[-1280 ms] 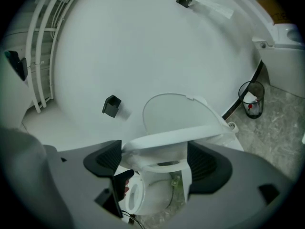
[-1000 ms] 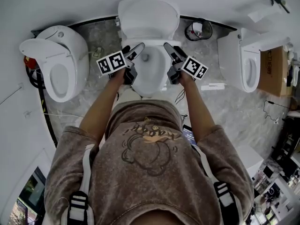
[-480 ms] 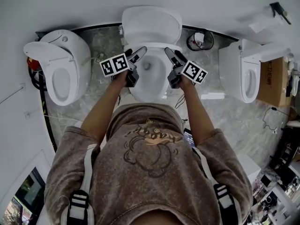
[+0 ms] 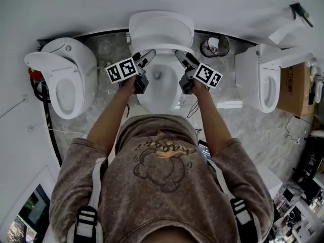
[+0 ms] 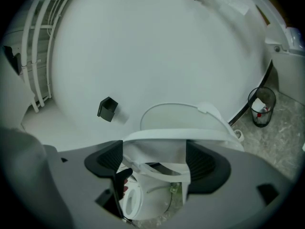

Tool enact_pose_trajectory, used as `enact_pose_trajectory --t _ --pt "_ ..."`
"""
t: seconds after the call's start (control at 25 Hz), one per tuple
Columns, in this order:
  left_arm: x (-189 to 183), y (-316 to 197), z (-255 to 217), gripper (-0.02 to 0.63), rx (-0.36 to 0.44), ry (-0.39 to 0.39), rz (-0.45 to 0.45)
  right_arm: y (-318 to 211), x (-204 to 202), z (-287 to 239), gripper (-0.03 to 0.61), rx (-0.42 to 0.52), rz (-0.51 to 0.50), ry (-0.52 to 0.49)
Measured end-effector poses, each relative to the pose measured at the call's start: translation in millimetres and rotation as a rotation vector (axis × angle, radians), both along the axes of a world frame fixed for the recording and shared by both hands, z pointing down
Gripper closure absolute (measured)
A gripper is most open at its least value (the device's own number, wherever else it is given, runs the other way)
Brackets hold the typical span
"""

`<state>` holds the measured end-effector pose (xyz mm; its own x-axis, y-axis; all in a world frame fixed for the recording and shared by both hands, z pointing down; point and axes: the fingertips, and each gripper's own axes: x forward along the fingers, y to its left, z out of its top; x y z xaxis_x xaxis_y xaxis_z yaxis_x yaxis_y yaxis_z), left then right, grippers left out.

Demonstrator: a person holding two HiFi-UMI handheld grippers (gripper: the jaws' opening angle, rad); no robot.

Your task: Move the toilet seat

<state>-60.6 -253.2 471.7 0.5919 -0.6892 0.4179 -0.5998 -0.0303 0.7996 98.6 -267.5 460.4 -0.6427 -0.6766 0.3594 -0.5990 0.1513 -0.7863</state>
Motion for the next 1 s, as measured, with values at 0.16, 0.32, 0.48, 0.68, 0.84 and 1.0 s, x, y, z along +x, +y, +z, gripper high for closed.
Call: enact_pose_trajectory --t 0.16,0.32,0.48,0.68,0.84,1.0 --pt "0.3 -10.5 1.1 0.179 0.005 -0.018 0.007 -11.5 0.0 0.0 0.173 -0.001 0.0 0.001" --pt "-0.4 -22.3 2.2 0.179 0.014 -0.03 0.014 -23.5 -2.2 0.8 0.173 0.003 -0.007 0.008" --pt "5.3 -33.3 2.4 0.179 0.022 -0.037 0.041 -31.9 -4.2 2.6 0.183 0.003 -0.021 0.02" --pt "9.7 -45.3 5.4 0.181 0.029 -0.064 0.06 -42.9 -7.6 5.3 0.184 0.005 -0.04 0.034" --pt "10.2 -51.5 9.3 0.181 0.037 -0.095 0.091 -52.3 -8.7 6.6 0.184 0.005 -0.042 0.037" --pt "7.2 -56.4 13.6 0.181 0.037 -0.125 0.107 -59.0 -9.2 8.4 0.184 0.004 -0.06 0.048"
